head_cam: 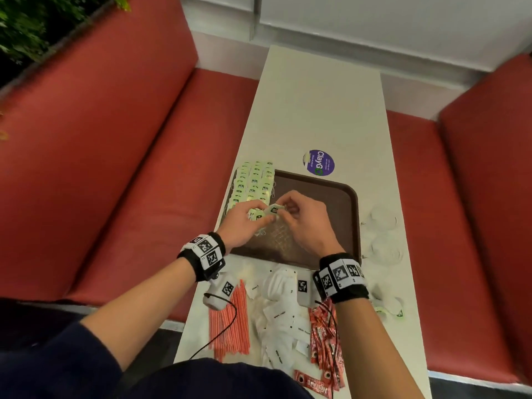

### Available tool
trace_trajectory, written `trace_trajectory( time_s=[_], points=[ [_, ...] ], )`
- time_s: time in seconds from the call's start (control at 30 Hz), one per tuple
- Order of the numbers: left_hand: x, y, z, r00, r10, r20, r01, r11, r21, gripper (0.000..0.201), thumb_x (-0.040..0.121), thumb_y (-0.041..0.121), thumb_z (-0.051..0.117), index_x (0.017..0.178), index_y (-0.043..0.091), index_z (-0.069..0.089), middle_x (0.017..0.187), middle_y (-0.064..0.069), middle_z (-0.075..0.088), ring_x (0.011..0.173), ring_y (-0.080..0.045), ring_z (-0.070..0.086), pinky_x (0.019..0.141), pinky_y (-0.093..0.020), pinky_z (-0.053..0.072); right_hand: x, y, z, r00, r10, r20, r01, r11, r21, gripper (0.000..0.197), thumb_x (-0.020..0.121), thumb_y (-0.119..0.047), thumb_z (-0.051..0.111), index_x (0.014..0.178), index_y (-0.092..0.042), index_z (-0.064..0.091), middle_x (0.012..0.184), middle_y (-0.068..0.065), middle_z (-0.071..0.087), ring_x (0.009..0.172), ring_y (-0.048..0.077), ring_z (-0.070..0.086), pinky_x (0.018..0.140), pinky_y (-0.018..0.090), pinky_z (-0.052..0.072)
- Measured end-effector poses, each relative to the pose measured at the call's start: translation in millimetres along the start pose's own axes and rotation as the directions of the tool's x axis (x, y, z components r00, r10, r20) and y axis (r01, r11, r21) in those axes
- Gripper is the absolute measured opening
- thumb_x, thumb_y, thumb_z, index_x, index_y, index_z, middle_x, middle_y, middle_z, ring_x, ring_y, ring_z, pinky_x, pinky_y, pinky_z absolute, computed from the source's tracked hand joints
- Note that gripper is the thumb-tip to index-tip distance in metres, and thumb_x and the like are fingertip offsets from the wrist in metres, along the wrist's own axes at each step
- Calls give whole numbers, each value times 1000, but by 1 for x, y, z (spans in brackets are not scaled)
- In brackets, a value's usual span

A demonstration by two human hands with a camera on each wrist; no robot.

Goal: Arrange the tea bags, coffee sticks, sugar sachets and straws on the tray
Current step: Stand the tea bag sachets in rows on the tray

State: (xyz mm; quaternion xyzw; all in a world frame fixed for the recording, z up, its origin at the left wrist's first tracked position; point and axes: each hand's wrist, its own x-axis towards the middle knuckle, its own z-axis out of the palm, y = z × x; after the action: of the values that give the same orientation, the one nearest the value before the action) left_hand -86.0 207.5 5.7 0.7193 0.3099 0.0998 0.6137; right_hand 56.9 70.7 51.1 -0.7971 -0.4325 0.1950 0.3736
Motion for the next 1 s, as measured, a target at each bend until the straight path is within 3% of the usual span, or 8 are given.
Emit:
trace_trajectory(
  time_s=[0.1, 0.17, 0.33, 0.43, 0.53, 0.73, 1.0],
  points=[
    [-2, -13, -23, 996, -56, -63, 53, 997, -54, 17, 91, 45, 85, 98, 32, 76, 98, 6, 77, 73, -17, 70, 67, -39, 57, 13, 3, 17, 999, 7, 35, -5, 998, -56, 7, 99, -22, 76, 103, -25, 71, 90, -10, 74, 86, 8, 69, 83, 28, 56],
    [-6, -23, -41, 986, -114, -121, 102, 990, -103, 14, 92, 39, 84, 96, 28, 77, 96, 1, 75, 66, -21, 67, 63, -38, 56, 24, 5, 30, 996, 49, 72, -42, 994, -102, 9, 100, -25, 73, 104, -31, 67, 97, -10, 75, 90, 12, 69, 86, 35, 58],
    [-25, -49, -84, 947, -256, -196, 195, 938, -286, 25, 92, 28, 83, 105, 9, 74, 90, -11, 76, 78, -23, 70, 63, -32, 58, 39, 4, 74, 960, 114, 254, -35, 954, -298, 13, 104, -30, 63, 117, -31, 64, 120, 2, 73, 105, 29, 69, 91, 48, 60],
    [-31, -57, -98, 932, -310, -188, 208, 882, -423, 37, 92, 27, 82, 114, -1, 69, 95, -21, 74, 84, -27, 75, 62, -27, 58, 47, 0, 103, 909, 140, 393, 9, 936, -353, 17, 105, -25, 59, 121, -26, 65, 124, 9, 71, 109, 34, 68, 91, 48, 59],
    [-32, -62, -106, 928, -329, -178, 210, 853, -478, 33, 93, 26, 82, 112, 2, 69, 96, -25, 74, 87, -32, 74, 60, -26, 57, 58, -2, 125, 873, 164, 459, 30, 922, -386, 21, 103, -18, 58, 121, -21, 68, 122, 11, 72, 110, 35, 69, 88, 45, 59],
    [-28, -64, -111, 930, -340, -136, 221, 817, -532, 31, 95, 28, 80, 115, 6, 71, 93, -20, 74, 92, -33, 71, 65, -29, 56, 74, 7, 144, 927, 191, 322, -48, 914, -404, 18, 101, -20, 62, 117, -20, 71, 123, 9, 59, 115, 34, 59, 98, 50, 56],
    [-21, -54, -104, 948, -313, -55, 225, 784, -579, 39, 98, 33, 76, 120, 1, 67, 97, -18, 72, 94, -27, 72, 68, -27, 58, 79, 10, 152, 960, 207, 188, -110, 898, -426, 23, 101, -25, 64, 123, -20, 66, 126, 9, 62, 117, 36, 61, 95, 49, 53]
  ],
)
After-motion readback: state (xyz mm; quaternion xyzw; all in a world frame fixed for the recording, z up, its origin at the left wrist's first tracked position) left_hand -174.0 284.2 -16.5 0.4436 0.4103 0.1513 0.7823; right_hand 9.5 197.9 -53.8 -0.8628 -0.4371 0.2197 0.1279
